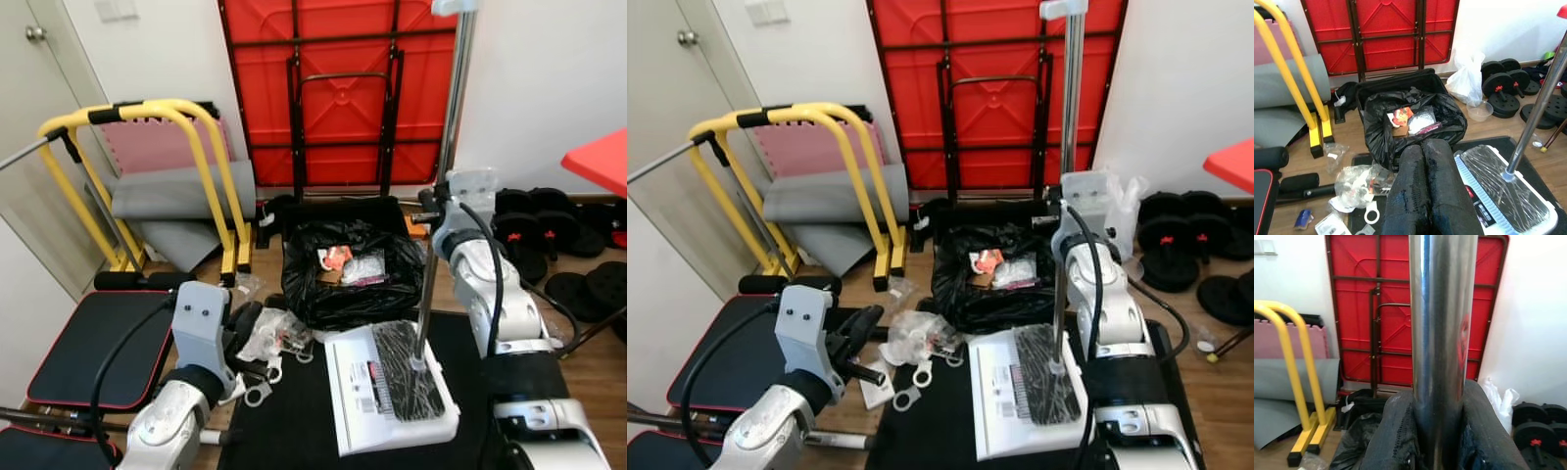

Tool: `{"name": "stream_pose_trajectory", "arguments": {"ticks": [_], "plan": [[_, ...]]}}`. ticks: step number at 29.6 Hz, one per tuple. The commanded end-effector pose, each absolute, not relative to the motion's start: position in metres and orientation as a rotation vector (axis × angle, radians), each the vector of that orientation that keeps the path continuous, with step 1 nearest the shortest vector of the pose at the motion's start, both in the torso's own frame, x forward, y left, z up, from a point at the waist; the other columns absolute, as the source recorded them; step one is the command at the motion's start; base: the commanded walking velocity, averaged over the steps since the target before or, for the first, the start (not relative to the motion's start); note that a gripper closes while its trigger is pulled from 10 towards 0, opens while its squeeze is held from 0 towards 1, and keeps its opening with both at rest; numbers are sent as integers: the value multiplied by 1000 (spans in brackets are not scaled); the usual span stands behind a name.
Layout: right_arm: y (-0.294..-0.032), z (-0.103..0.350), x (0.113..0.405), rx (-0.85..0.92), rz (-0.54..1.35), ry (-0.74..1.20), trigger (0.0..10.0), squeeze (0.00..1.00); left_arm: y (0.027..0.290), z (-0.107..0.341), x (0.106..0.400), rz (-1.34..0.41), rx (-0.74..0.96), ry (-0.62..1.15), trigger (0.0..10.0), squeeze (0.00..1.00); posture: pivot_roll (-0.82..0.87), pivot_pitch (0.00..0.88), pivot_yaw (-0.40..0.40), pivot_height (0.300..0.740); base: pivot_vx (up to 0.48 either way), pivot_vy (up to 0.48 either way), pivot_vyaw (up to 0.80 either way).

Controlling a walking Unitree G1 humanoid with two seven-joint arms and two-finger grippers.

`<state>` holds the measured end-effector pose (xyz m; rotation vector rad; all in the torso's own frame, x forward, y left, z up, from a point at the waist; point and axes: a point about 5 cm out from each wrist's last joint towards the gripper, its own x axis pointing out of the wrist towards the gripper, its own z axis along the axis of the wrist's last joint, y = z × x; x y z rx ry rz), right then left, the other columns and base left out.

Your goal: Sweep floor

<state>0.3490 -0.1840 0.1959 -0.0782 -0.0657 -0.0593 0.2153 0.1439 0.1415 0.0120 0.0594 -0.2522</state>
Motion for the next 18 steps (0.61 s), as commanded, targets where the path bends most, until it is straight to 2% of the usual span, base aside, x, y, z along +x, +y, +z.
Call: {"name": "stream_pose_trajectory", "arguments": {"ticks": [1,18], "plan": [[-183,212,351,-81,-67,-143,10000,0,143,140,214,-270,10,69,10000,0,-71,29,-1,680,0,0,0],[-198,230,358,-108,-168,-260,10000,0,140,141,213,-287,21,70,10000,0,-66,34,-3,615,0,0,0]]}}
